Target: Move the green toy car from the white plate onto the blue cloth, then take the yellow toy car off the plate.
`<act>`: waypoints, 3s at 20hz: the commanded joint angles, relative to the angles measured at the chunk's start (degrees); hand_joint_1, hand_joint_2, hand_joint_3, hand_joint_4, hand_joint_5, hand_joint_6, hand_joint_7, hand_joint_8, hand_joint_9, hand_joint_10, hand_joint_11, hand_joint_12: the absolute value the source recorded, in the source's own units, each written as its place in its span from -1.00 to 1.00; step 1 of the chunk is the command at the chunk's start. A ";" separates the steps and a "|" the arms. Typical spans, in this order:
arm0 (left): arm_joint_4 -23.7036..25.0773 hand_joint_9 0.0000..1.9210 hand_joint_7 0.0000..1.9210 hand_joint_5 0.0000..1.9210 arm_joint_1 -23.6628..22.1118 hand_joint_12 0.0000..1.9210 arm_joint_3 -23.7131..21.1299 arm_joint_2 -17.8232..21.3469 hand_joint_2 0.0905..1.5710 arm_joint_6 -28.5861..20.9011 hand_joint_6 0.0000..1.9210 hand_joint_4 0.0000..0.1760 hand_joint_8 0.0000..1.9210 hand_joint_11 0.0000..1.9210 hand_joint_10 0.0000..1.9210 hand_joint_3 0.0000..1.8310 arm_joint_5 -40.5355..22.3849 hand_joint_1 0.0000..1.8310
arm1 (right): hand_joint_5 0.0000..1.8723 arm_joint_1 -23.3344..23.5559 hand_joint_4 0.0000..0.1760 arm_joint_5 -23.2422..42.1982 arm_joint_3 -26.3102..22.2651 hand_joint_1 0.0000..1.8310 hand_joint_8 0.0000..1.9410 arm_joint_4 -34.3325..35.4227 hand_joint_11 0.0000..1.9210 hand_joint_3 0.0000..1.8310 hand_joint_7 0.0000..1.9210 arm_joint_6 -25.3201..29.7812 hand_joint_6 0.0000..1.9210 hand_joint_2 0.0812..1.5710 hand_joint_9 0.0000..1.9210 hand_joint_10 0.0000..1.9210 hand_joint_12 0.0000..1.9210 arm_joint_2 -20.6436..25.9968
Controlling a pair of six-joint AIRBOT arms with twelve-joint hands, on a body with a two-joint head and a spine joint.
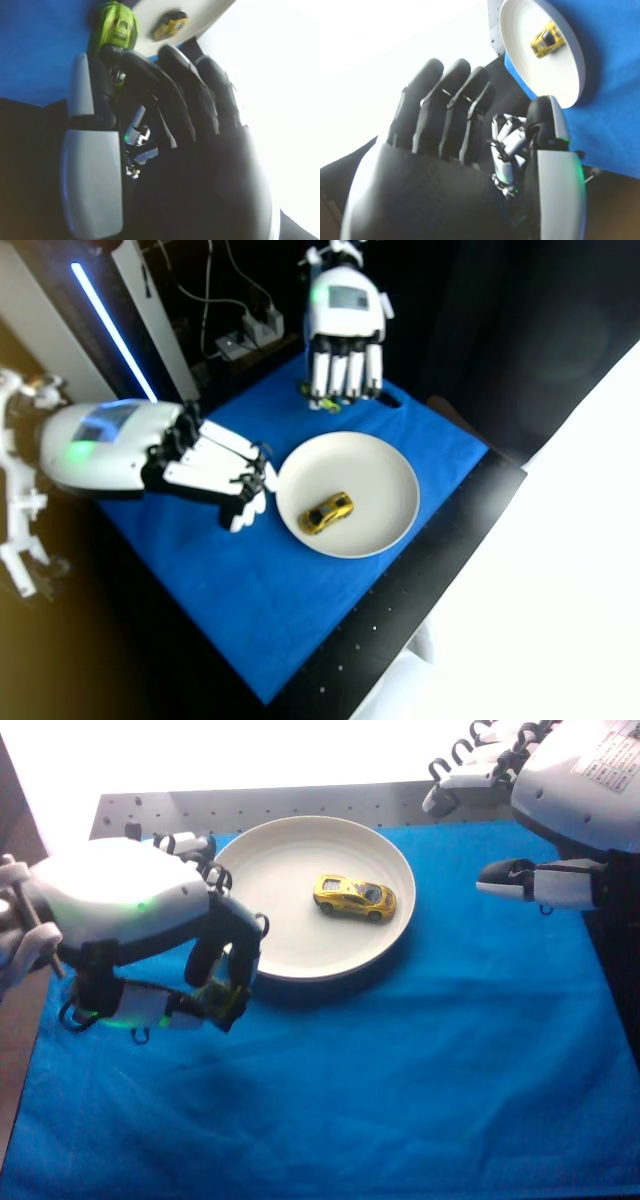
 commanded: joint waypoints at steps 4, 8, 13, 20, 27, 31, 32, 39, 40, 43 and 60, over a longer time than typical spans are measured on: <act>0.10 -0.42 0.03 0.13 3.14 0.78 -1.28 1.09 0.35 -3.43 -0.21 -1.00 0.13 -0.75 0.24 -1.00 -7.56 0.35 | -0.32 0.26 -1.00 6.56 0.16 0.06 -0.66 0.69 -0.79 -0.99 -0.21 -0.22 -0.66 0.38 -0.47 -0.04 0.71 0.14; 0.25 -0.42 -0.01 0.05 5.65 0.76 -1.72 1.54 0.38 -5.99 -0.05 -0.71 0.15 -0.67 0.24 -1.00 -8.51 0.33 | -0.25 0.22 -1.00 6.47 0.16 0.10 -0.73 0.93 -0.79 -1.00 -0.16 -0.22 -0.84 0.38 -0.45 -0.04 0.71 0.21; -0.40 -0.78 -0.52 -0.37 5.88 0.89 -1.73 1.58 0.20 -6.17 -0.75 -1.00 -0.23 -0.96 0.38 -1.00 -9.17 -0.01 | -0.22 0.20 -1.00 6.46 0.15 0.11 -0.57 1.02 -0.76 -1.00 -0.20 -0.22 -0.84 0.38 -0.46 0.06 0.73 0.23; -2.90 -1.00 -0.87 -0.62 6.59 0.70 -1.43 2.19 0.09 -5.72 -1.00 0.07 -0.31 -1.00 0.22 -1.00 -11.40 -0.31 | -0.23 0.19 -1.00 6.47 0.12 0.01 -0.48 1.13 -0.80 -1.00 -0.25 -0.22 -0.86 0.39 -0.48 0.07 0.76 0.23; -7.39 -1.00 -0.94 -0.64 6.87 0.99 -1.44 2.41 0.20 -1.83 -0.99 -0.58 0.03 -1.00 0.54 -0.99 -15.56 -0.59 | -0.22 0.19 -1.00 6.47 0.15 -0.08 -0.37 1.28 -0.80 -1.00 -0.30 -0.22 -0.85 0.38 -0.50 0.17 0.83 0.22; -12.87 -0.99 -0.90 -0.51 6.99 0.94 -1.43 2.40 0.43 3.71 -0.96 -1.00 0.18 -0.99 0.58 -0.99 -20.48 -0.63 | -0.24 0.21 -1.00 6.48 1.03 -0.18 -0.55 1.32 -0.83 -1.00 -0.26 -0.22 -0.75 0.31 -0.49 0.04 0.81 0.22; -14.83 -1.00 -0.92 -0.49 6.99 0.91 -1.42 2.34 0.43 5.63 -0.96 -1.00 0.22 -1.00 0.53 -1.00 -21.73 -0.59 | -0.28 0.21 -1.00 6.47 1.51 -0.17 -0.52 1.37 -0.83 -1.00 -0.29 -0.22 -0.66 0.31 -0.51 0.06 0.81 -0.04; -18.64 -1.00 -0.89 -0.39 7.47 1.00 -0.36 1.25 0.46 7.34 -0.78 -0.94 0.27 -1.00 0.62 -1.00 -25.04 -0.49 | -0.18 1.10 -1.00 6.44 3.48 -0.22 -0.91 2.15 -0.70 -1.00 -0.16 -0.22 -0.89 0.17 -0.39 -0.23 0.68 -2.40; -18.82 -1.00 -0.91 -0.42 7.62 1.00 -0.35 1.21 0.44 7.34 -0.68 -0.92 0.32 -1.00 0.65 -1.00 -25.43 -0.47 | -0.16 1.32 -1.00 6.06 4.01 -0.21 -0.92 2.26 -0.67 -1.00 -0.12 -0.22 -0.89 0.16 -0.36 -0.23 0.65 -3.13; -19.14 -1.00 -0.90 -0.50 8.05 1.00 -0.35 1.13 0.44 7.34 -0.43 -0.96 0.38 -1.00 0.67 -1.00 -26.09 -0.46 | -0.14 1.61 -1.00 5.32 5.52 -0.19 -0.88 2.90 -0.59 -1.00 -0.05 -0.21 -0.90 0.13 -0.36 0.02 0.73 -5.13; -20.82 -0.92 -0.72 -0.51 9.75 0.99 -0.67 0.85 0.44 7.34 -0.14 -0.94 0.02 -1.00 0.41 -1.00 -28.19 -0.39 | -0.09 7.69 -1.00 -3.91 15.77 -0.25 0.07 4.88 -0.35 -1.00 -0.21 -0.22 -0.77 0.21 -0.30 0.57 1.00 -17.22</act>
